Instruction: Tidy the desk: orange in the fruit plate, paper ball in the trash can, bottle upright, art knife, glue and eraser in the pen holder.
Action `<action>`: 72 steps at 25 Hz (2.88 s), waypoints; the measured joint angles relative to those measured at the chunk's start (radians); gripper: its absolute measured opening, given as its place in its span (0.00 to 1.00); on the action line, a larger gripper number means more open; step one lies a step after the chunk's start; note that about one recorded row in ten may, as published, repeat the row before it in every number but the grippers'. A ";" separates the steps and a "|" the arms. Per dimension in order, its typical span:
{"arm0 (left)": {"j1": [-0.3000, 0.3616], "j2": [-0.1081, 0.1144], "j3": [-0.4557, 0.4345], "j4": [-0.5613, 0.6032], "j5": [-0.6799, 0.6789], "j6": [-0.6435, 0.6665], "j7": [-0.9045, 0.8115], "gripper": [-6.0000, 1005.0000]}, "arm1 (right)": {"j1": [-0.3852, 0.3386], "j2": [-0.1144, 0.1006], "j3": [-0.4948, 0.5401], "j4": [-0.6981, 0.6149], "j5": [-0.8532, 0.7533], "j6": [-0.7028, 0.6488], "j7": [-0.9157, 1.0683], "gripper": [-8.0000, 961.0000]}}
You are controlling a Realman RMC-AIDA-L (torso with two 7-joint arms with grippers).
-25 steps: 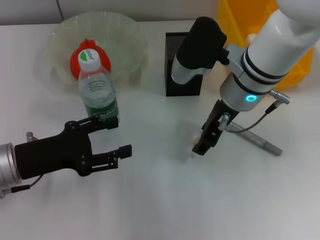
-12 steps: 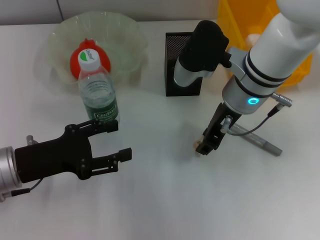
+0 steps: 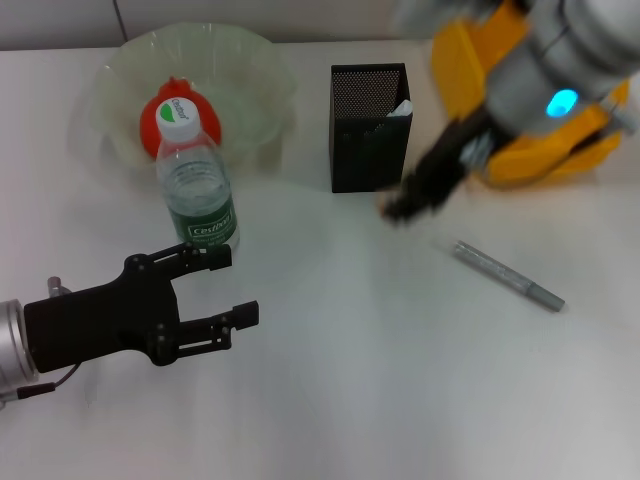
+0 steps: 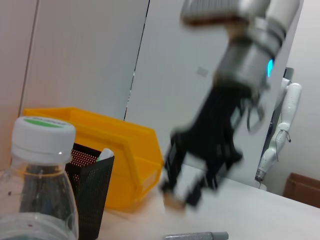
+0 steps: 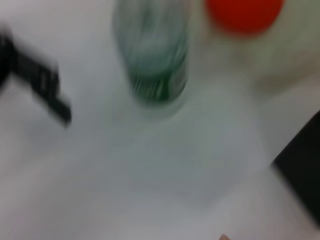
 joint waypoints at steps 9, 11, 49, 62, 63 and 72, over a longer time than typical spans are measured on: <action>0.002 -0.002 0.000 0.000 0.000 0.000 0.005 0.80 | 0.026 -0.002 0.188 -0.014 -0.061 0.174 -0.028 0.45; 0.002 -0.004 0.000 0.000 0.000 -0.002 0.005 0.80 | 0.031 0.001 0.183 0.029 -0.061 0.223 -0.049 0.45; -0.015 -0.013 -0.008 0.000 -0.010 -0.006 0.008 0.80 | -0.188 0.003 0.016 0.134 -0.132 0.139 -0.199 0.53; -0.018 -0.016 -0.009 0.000 -0.013 -0.018 0.008 0.80 | -0.179 0.003 -0.019 0.176 -0.133 0.177 -0.200 0.21; -0.018 -0.016 -0.010 -0.001 -0.013 -0.018 0.008 0.80 | -0.180 0.003 -0.017 0.167 -0.133 0.174 -0.200 0.20; -0.015 -0.014 -0.018 0.000 -0.014 -0.009 0.008 0.80 | -0.211 0.001 0.272 0.029 0.049 0.092 -0.187 0.15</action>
